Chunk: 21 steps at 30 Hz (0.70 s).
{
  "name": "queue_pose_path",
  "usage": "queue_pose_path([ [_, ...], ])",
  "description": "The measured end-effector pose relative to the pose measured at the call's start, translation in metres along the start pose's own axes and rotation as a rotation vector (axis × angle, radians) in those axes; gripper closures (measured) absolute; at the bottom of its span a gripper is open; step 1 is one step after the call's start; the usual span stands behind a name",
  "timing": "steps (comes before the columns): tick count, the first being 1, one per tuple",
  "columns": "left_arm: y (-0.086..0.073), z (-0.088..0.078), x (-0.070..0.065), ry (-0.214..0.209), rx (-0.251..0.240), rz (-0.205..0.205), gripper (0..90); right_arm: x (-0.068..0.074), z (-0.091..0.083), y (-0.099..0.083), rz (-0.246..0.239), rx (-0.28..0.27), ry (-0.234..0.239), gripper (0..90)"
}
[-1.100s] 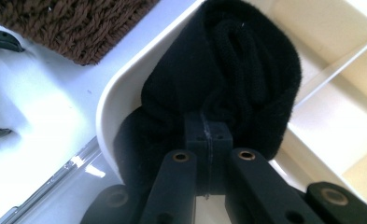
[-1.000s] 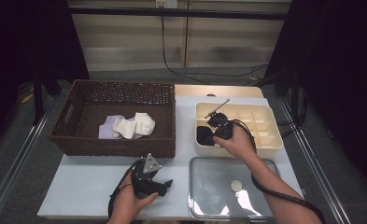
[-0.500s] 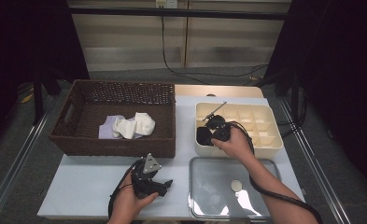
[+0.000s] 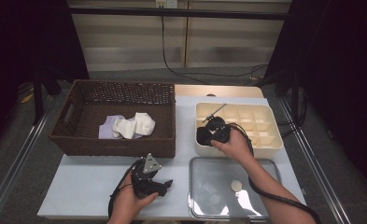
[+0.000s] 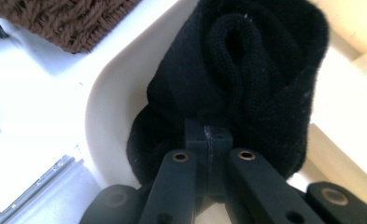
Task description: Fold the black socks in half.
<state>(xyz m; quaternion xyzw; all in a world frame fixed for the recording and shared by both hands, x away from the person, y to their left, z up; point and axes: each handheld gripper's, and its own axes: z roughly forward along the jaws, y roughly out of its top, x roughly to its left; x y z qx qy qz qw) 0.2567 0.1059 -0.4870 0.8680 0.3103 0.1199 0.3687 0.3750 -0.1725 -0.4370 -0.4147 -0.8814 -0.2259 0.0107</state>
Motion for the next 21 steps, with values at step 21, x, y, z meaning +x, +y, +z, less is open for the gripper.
queue_pose_path([
  [21,0.0,0.0,0.0,0.0,0.0,-0.001,15.6,0.0,-0.041,-0.01,0.003,-0.101,0.008,77.3],
])
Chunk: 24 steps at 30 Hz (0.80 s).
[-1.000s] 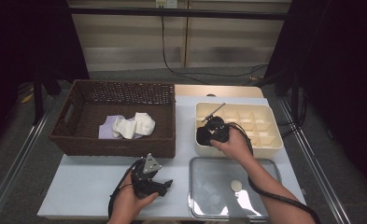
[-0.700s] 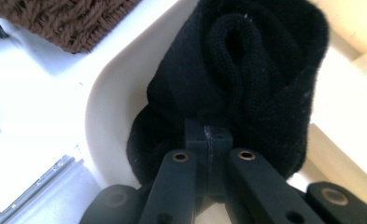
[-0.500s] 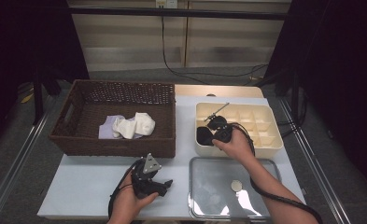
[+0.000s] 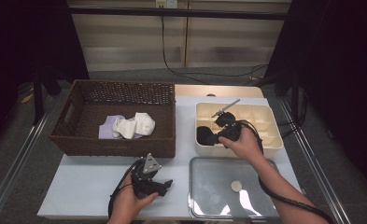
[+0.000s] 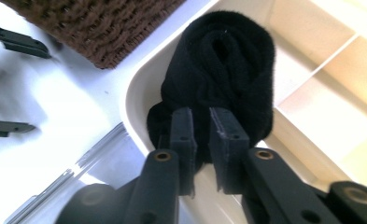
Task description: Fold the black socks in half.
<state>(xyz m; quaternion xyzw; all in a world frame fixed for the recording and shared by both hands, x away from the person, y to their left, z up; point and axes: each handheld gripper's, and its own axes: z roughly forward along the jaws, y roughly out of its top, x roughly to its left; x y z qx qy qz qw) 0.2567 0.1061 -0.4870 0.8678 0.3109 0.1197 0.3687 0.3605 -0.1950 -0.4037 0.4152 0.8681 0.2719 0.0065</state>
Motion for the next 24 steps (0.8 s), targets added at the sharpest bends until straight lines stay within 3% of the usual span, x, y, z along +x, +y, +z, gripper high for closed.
queue_pose_path([
  [6,0.0,0.0,0.0,0.0,0.0,0.003,15.6,-0.004,-0.014,-0.009,0.019,-0.035,0.0,68.5],
  [17,0.0,0.0,0.0,-0.003,-0.003,0.001,15.6,0.002,-0.033,-0.025,-0.023,-0.077,-0.021,50.2],
  [24,0.0,0.0,0.0,-0.002,-0.002,0.002,15.6,0.007,-0.042,-0.039,-0.055,-0.133,0.004,38.4],
])
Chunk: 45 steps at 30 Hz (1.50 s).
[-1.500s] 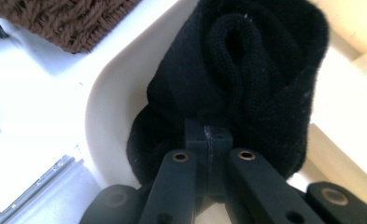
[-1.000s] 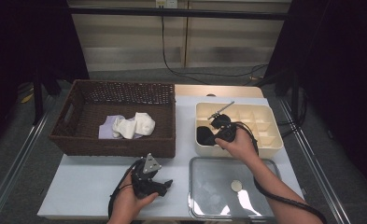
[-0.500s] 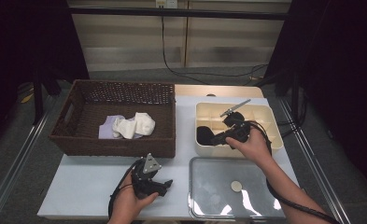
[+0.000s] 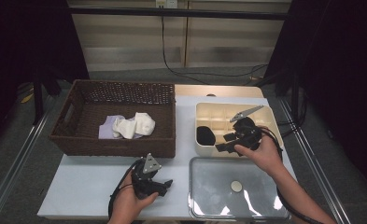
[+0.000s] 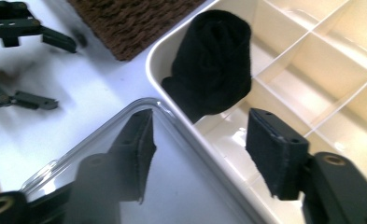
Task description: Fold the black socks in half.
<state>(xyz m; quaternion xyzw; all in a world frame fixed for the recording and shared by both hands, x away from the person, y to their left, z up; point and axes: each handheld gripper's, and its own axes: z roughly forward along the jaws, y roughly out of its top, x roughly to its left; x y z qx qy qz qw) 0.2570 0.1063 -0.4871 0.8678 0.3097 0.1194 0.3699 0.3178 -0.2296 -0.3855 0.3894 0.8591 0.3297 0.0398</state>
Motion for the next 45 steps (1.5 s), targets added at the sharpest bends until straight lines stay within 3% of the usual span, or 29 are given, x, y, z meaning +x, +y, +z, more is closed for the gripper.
queue_pose_path([
  [7,0.0,0.0,0.0,0.001,0.003,0.002,15.6,0.009,-0.006,-0.014,-0.046,-0.016,0.001,30.3],
  [11,0.0,0.0,0.0,0.0,-0.001,0.0,15.6,0.015,-0.01,-0.022,-0.065,-0.047,0.035,27.9],
  [17,0.0,0.0,0.0,-0.001,0.0,0.0,15.6,0.021,-0.007,-0.035,-0.076,-0.043,0.052,24.4],
  [24,0.0,0.0,0.0,-0.001,0.0,0.0,15.6,0.032,0.004,-0.059,-0.092,-0.045,0.077,19.0],
  [34,0.0,0.0,0.0,-0.005,-0.001,-0.001,15.5,0.033,0.033,-0.093,-0.098,-0.052,0.094,18.2],
  [41,0.0,0.0,0.001,-0.007,-0.002,-0.001,15.3,0.034,0.043,-0.105,-0.166,-0.085,0.021,16.5],
  [45,0.0,0.0,0.0,-0.01,-0.001,-0.004,13.7,0.034,0.044,-0.108,-0.183,-0.111,0.017,15.2],
])
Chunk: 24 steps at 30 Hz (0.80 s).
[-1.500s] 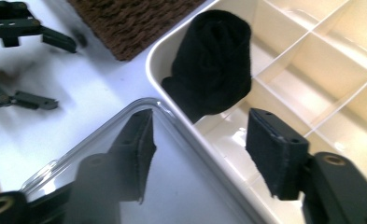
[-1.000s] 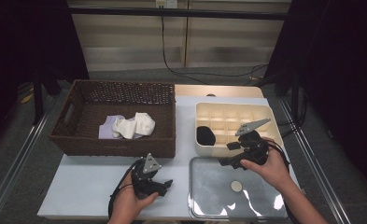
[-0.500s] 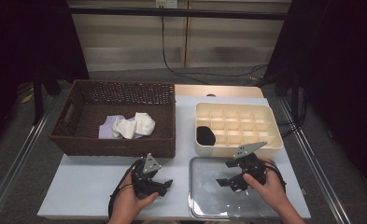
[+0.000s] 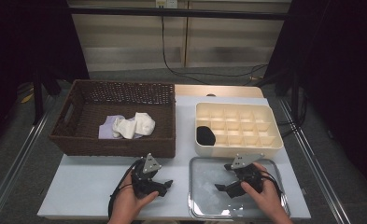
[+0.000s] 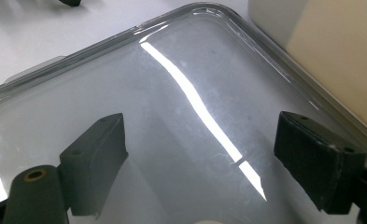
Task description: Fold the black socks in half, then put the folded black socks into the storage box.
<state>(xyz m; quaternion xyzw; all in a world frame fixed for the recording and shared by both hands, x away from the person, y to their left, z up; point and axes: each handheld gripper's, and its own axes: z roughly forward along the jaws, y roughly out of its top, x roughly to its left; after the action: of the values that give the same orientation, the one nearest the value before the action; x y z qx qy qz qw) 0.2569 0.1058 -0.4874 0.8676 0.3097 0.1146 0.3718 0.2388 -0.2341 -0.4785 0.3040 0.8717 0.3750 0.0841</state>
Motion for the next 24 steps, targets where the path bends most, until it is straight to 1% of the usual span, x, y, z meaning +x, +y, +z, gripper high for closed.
queue_pose_path([
  [2,0.0,0.0,0.0,0.0,0.0,0.0,13.6,0.0013,0.0003,-0.0028,-0.016,-0.015,-0.008,15.1],
  [3,0.0,0.0,0.0,0.001,0.0,0.001,13.6,0.0027,0.0006,-0.0043,-0.016,-0.024,-0.015,15.1],
  [4,0.0,0.0,0.0,0.001,0.0,0.001,13.6,0.0036,0.0008,-0.0049,-0.021,-0.027,-0.024,15.1],
  [7,0.0001,-0.0001,0.0001,0.001,0.002,0.005,13.5,0.0067,0.0018,-0.0066,-0.058,-0.027,-0.052,14.4],
  [8,0.0,-0.0001,0.0001,0.001,0.002,0.004,13.5,0.0075,0.002,-0.0066,-0.062,-0.026,-0.056,14.2],
  [11,0.0001,-0.0001,0.0001,0.001,0.003,0.006,13.4,0.0071,0.0021,-0.0067,-0.056,-0.027,-0.054,14.2],
  [15,0.0001,-0.0001,0.0001,0.001,0.003,0.006,13.4,0.0078,0.0023,-0.0071,-0.065,-0.031,-0.059,14.0],
  [24,0.0001,0.0,0.0001,0.001,0.003,0.005,13.4,0.0076,0.0024,-0.0072,-0.063,-0.031,-0.056,14.0],
])
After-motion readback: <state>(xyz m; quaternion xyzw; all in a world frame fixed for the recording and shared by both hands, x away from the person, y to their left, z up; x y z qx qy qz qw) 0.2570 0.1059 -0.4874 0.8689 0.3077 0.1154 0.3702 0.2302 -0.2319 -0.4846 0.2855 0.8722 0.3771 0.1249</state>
